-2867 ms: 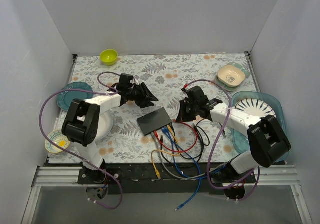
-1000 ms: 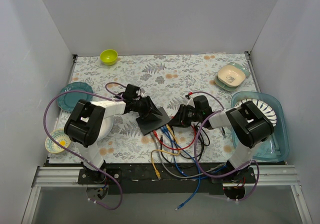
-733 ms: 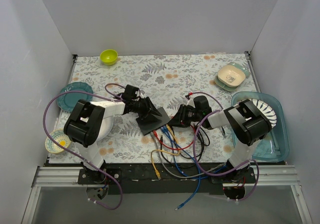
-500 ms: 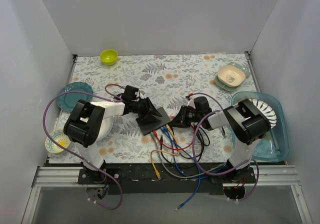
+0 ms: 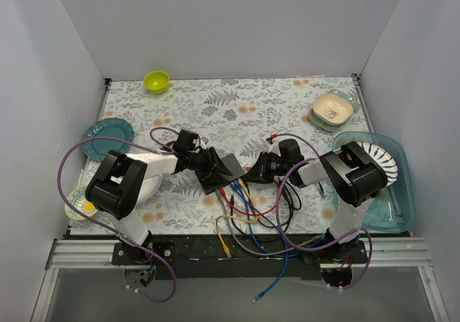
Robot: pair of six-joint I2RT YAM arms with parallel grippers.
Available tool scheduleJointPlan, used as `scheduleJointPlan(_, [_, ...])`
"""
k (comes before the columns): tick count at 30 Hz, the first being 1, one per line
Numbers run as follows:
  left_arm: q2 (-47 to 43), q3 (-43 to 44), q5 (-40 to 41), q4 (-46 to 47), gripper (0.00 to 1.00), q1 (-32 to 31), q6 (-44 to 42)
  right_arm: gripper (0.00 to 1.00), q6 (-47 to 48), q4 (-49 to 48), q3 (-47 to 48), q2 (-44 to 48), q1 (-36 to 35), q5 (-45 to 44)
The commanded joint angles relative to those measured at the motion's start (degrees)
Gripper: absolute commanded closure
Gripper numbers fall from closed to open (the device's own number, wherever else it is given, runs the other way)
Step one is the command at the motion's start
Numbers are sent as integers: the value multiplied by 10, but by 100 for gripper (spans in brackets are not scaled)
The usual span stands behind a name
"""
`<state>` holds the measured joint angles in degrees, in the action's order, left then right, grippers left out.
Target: Pull the plug from the switch port
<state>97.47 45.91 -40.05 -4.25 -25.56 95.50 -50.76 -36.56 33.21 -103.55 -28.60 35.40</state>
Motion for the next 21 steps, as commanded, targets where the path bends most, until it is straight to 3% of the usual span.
scheduleJointPlan(1, [-41,-27,-3,25,60,-20,18,99,30,45,5,-7,-3,-29])
scheduleJointPlan(6, [-19,-30,-2,62,60,-26,28,99,65,93,9,4,-3,-37])
scheduleJointPlan(21, [52,-15,56,58,61,-27,49,99,116,180,-15,55,-4,-45])
